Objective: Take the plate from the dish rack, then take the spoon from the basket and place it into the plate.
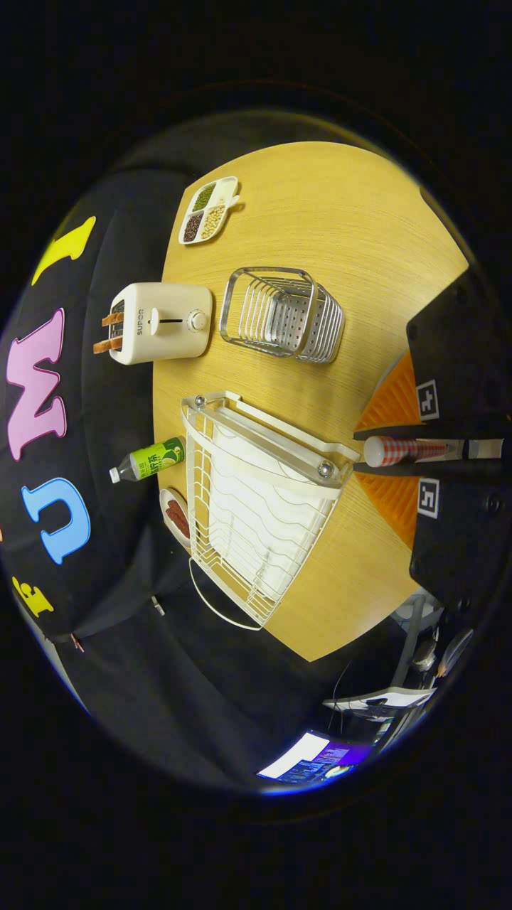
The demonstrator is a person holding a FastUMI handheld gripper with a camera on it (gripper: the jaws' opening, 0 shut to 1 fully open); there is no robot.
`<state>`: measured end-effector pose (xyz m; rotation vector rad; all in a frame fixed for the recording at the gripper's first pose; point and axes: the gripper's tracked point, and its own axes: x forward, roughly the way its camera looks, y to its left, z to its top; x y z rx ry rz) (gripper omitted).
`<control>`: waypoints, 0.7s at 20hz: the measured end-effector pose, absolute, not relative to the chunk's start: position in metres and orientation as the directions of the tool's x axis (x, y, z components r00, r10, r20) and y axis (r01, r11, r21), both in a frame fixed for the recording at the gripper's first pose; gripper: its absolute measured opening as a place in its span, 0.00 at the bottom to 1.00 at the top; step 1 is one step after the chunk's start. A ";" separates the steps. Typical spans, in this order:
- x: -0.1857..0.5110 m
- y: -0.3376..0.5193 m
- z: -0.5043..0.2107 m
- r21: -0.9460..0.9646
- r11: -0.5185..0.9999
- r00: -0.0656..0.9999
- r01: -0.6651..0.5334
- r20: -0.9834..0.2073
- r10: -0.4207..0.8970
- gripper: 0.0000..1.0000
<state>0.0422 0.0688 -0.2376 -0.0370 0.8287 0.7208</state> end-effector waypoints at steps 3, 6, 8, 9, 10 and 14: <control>0.040 0.070 -0.244 0.244 0.765 0.445 -0.596 -0.692 0.568 0.16; 0.040 0.069 -0.248 0.241 0.772 0.441 -0.588 -0.704 0.556 0.17; 0.042 0.068 -0.247 0.239 0.780 0.450 -0.579 -0.703 0.550 0.20; 0.044 0.068 -0.246 0.237 0.784 0.459 -0.573 -0.701 0.547 0.39; 0.046 0.065 -0.243 0.228 0.791 0.473 -0.567 -0.696 0.540 0.59; 0.054 0.050 -0.220 0.179 0.825 0.562 -0.537 -0.653 0.508 0.99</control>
